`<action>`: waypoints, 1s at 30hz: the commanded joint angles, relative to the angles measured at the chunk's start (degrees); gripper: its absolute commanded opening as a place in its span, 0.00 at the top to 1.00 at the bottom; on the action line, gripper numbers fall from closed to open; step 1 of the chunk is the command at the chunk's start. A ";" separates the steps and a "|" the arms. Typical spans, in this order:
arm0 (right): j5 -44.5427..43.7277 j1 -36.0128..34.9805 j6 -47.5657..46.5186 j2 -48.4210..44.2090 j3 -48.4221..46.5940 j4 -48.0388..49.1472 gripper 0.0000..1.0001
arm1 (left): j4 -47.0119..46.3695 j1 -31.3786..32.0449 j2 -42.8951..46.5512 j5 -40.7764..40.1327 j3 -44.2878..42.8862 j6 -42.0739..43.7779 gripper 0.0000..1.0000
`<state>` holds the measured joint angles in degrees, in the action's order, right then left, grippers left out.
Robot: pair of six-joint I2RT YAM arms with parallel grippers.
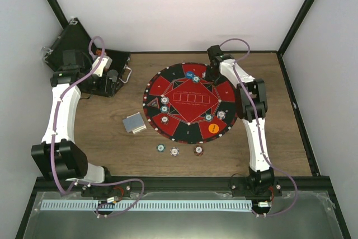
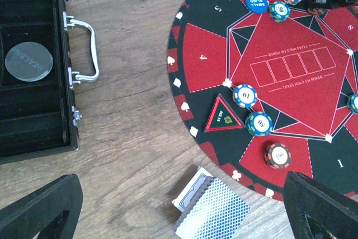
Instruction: Distribute texas hold em gaming equipment
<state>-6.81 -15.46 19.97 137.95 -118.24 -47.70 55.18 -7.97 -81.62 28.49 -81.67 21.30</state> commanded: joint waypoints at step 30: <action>-2.07 -3.37 0.72 -22.10 17.14 3.02 0.31 | 0.15 -0.23 -2.84 1.84 -1.74 0.61 0.00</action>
<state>-6.57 -15.97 20.38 125.60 -108.51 -47.33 55.09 -7.97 -84.55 29.26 -81.95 21.41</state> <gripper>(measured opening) 0.679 0.999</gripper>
